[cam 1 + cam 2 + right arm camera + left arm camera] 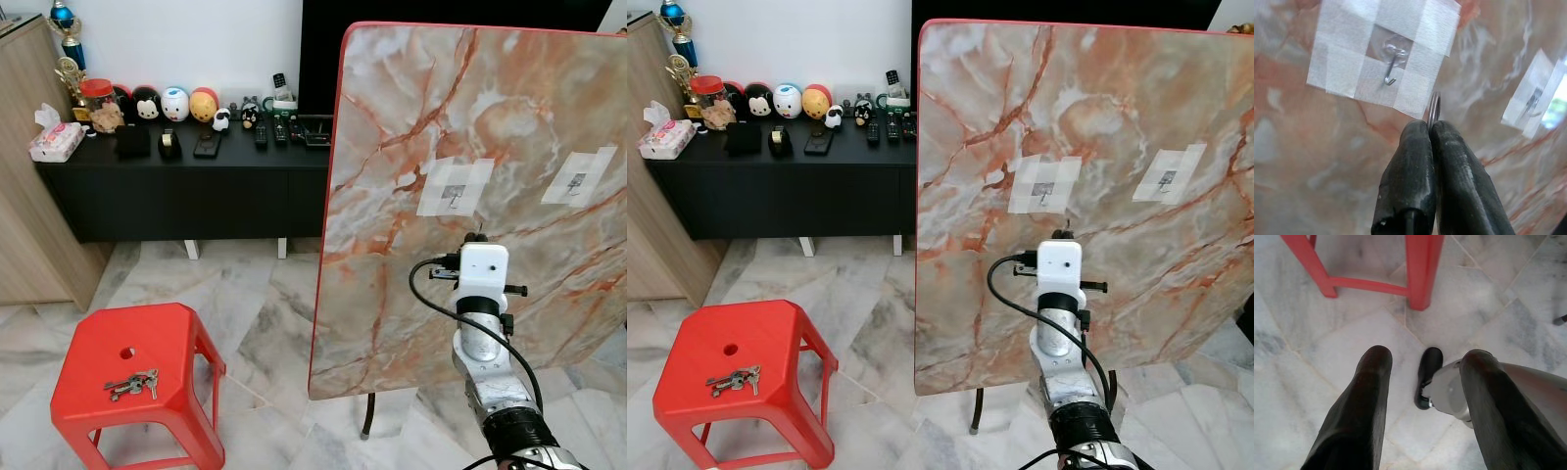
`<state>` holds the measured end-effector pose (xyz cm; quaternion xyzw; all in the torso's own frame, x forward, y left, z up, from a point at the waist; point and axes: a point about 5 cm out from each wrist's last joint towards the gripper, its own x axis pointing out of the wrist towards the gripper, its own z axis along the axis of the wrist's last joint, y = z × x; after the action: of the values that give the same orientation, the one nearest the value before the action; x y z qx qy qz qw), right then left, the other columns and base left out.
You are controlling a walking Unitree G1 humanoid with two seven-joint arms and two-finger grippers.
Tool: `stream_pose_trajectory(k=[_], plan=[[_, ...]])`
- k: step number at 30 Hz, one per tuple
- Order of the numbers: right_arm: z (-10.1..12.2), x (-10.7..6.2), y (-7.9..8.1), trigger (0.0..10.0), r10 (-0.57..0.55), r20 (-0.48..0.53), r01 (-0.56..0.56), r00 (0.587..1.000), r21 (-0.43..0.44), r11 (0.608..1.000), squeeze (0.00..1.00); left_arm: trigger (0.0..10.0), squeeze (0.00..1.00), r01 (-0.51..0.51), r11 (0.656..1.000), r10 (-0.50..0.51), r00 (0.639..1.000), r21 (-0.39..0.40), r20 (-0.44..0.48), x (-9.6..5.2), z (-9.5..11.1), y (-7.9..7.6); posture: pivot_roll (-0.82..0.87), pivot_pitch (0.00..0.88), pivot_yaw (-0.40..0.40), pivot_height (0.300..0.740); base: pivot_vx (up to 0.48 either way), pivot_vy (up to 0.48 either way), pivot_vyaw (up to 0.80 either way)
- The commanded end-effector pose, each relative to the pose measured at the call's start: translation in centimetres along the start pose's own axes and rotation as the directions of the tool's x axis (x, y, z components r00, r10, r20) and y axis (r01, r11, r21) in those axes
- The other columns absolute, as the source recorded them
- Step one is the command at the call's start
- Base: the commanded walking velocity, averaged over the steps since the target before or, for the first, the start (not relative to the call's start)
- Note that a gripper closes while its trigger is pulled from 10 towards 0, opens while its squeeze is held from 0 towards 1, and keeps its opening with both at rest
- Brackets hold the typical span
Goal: Hang keys on a hook
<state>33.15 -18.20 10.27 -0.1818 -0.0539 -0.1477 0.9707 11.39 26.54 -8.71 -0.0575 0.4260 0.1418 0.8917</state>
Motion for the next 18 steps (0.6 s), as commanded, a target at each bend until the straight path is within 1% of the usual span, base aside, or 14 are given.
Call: stream_pose_trajectory(k=[1, 2, 3, 4, 5, 6, 7, 8, 10, 11, 18], plan=[[0.8, 0.9, -0.6, 10.0, -0.038, 0.025, 0.039, 0.999, -0.036, 0.999, 0.0, 10.0, 0.0, 0.013, 1.0, -0.014, 1.0, -0.013, -0.011, 0.1, -0.5, -1.2, 0.18, 0.0, -0.097, 0.74, 0.0, 0.0, 0.0], [0.8, 0.9, -0.6, 10.0, -0.041, 0.023, 0.042, 0.999, -0.045, 0.998, 0.0, 10.0, 0.0, 0.018, 1.0, -0.018, 1.0, -0.011, -0.011, 0.2, -0.5, -1.7, 0.18, 0.0, -0.097, 0.74, 0.0, 0.0, 0.0], [0.8, 0.9, -0.6, 10.0, -0.041, 0.023, 0.042, 0.999, -0.045, 0.998, 0.0, 10.0, 0.0, 0.018, 1.0, -0.018, 1.0, -0.011, -0.011, 0.2, -0.5, -1.7, 0.18, 0.0, -0.097, 0.74, 0.0, 0.0, 0.0], [0.9, 1.1, -0.6, 10.0, -0.05, 0.027, 0.051, 0.998, -0.072, 0.996, 0.0, 10.0, 0.0, 0.027, 1.0, -0.027, 1.0, -0.008, -0.011, 0.4, -0.4, -2.6, 0.18, 0.0, -0.097, 0.74, 0.0, 0.0, 0.0], [1.0, 1.2, -0.6, 10.0, -0.052, 0.031, 0.055, 0.998, -0.084, 0.995, 0.0, 10.0, 0.0, 0.031, 1.0, -0.031, 0.999, -0.007, -0.011, 0.4, -0.4, -2.9, 0.18, 0.0, -0.097, 0.74, 0.0, 0.0, 0.0], [1.1, 1.4, -0.6, 10.0, -0.06, 0.039, 0.064, 0.997, -0.106, 0.992, 0.0, 10.0, 0.0, 0.04, 0.999, -0.04, 0.999, -0.005, -0.01, 0.6, -0.3, -3.9, 0.18, 0.0, -0.098, 0.74, 0.0, 0.0, 0.0], [1.2, 1.4, -0.6, 10.0, -0.063, 0.041, 0.067, 0.997, -0.11, 0.992, 0.0, 10.0, 0.0, 0.043, 0.999, -0.043, 0.999, -0.004, -0.009, 0.6, -0.2, -4.1, 0.18, 0.0, -0.098, 0.74, 0.0, 0.0, 0.0], [1.3, 1.6, -0.6, 10.0, -0.07, 0.047, 0.076, 0.996, -0.128, 0.989, 0.0, 10.0, 0.0, 0.049, 0.999, -0.049, 0.999, -0.001, -0.008, 0.7, -0.2, -4.7, 0.18, 0.0, -0.098, 0.74, 0.0, 0.0, 0.0], [1.6, 1.8, -0.6, 10.0, -0.069, 0.052, 0.075, 0.996, -0.131, 0.989, 0.0, 10.0, 0.0, 0.056, 0.998, -0.056, 0.998, 0.001, -0.007, 0.8, 0.0, -5.4, 0.18, 0.0, -0.098, 0.74, 0.0, 0.0, 0.0], [1.8, 2.0, -0.4, 10.0, -0.054, 0.059, 0.062, 0.997, -0.146, 0.987, 0.0, 10.0, 0.0, 0.061, 0.998, -0.061, 0.998, 0.002, -0.005, 1.0, 0.3, -5.9, 0.17, 0.0, -0.098, 0.74, 0.0, 0.0, 0.0], [1.9, 2.3, 0.1, 10.0, -0.021, 0.061, 0.034, 0.998, -0.231, 0.972, 0.0, 10.0, 0.0, 0.061, 0.998, -0.061, 0.998, 0.003, 0.0, 1.2, 0.7, -6.6, 0.18, 0.0, -0.104, 0.74, 0.0, 0.0, 0.0]])
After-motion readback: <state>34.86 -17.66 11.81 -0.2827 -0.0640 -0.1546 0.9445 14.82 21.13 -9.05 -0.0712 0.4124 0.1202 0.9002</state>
